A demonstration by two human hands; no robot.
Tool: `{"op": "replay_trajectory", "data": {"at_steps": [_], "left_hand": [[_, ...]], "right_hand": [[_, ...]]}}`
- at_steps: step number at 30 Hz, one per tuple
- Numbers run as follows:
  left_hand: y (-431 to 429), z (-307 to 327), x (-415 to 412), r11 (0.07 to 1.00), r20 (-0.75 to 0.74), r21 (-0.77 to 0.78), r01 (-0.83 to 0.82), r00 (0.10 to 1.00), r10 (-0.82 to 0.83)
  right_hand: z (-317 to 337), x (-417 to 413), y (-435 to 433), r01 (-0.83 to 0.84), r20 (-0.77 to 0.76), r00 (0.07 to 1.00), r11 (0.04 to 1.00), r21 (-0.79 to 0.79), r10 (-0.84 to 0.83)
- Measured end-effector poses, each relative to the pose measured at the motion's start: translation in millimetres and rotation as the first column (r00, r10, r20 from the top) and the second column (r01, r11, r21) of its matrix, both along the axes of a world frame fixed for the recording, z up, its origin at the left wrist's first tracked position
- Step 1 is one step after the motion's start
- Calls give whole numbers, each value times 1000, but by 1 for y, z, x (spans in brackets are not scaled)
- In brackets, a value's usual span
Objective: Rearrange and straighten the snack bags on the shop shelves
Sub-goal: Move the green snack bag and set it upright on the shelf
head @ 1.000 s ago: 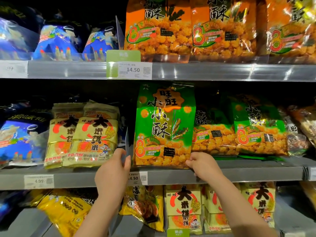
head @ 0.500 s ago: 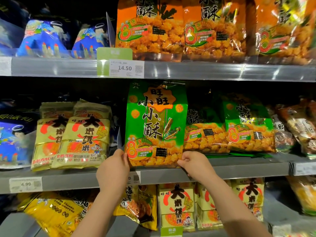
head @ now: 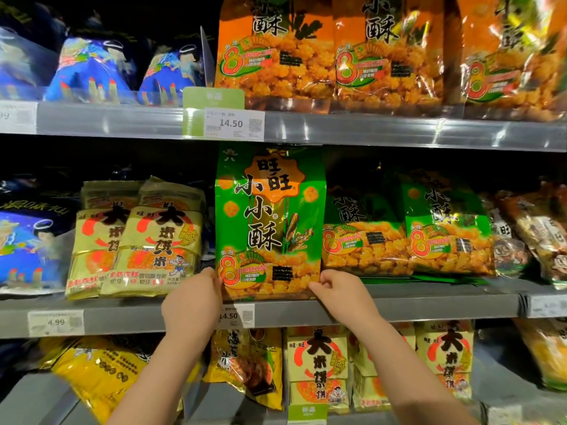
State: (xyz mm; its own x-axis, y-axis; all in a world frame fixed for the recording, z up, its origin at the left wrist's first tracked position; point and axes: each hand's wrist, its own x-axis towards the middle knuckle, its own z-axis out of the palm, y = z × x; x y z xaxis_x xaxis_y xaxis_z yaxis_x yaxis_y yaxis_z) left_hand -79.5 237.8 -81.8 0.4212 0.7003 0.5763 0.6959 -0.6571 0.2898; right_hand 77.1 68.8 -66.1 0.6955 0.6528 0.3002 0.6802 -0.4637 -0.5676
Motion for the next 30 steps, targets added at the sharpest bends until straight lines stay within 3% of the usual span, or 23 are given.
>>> {"op": "replay_trajectory", "data": {"at_steps": [8,20,30], "left_hand": [[6,14,3,999,-88,-44,16,996,-20],[9,21,3,995,-87,-73,65,994,-71],[14,15,-2,996,-106,-44,76,991,-80]], "right_hand": [[4,-2,7,67,69,995,996,56,-71],[10,0,12,78,87,992,989,129,-90],[12,2,19,134,83,986,987,87,-141]]}}
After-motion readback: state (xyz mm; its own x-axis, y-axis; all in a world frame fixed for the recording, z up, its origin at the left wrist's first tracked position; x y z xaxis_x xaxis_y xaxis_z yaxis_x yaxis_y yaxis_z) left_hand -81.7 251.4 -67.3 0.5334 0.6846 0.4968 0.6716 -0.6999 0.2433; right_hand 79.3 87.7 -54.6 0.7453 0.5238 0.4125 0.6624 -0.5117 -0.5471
